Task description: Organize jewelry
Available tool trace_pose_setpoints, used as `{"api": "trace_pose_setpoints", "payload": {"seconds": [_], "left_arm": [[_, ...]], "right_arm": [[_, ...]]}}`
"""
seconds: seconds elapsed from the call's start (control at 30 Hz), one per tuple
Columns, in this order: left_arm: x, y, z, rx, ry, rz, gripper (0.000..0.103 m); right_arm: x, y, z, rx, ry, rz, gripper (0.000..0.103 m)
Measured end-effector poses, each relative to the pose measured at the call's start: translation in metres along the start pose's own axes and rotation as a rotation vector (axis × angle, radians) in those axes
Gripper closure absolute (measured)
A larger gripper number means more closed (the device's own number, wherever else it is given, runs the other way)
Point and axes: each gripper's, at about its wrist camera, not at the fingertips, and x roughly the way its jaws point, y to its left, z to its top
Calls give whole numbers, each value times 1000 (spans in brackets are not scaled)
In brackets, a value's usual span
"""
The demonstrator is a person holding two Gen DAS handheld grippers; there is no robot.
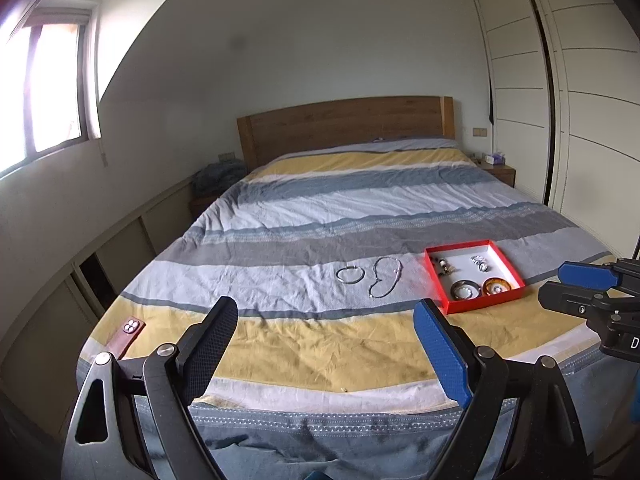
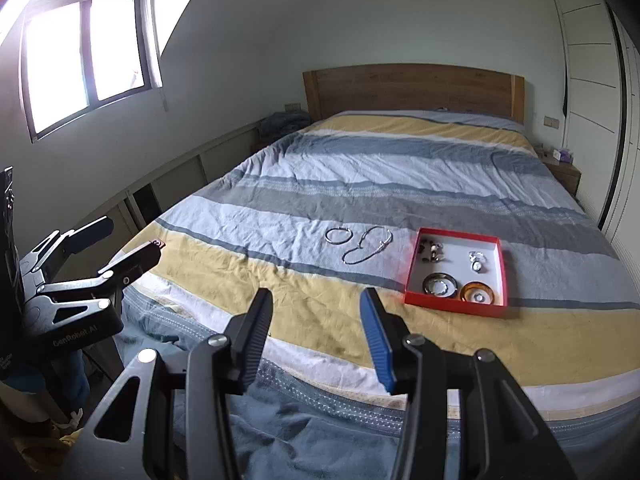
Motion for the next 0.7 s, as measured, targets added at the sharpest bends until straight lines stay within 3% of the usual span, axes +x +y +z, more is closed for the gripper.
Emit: {"api": "trace_pose_setpoints", "payload": {"seconds": [0.47,0.7], "left_arm": [[119,6,-28,-35,248,-36,14],[196,15,-42,-63,365,-60,14]], "right_arm": [[109,-33,-12,71,203,43,58],[172,-50,-10,98,291,40,52]]}}
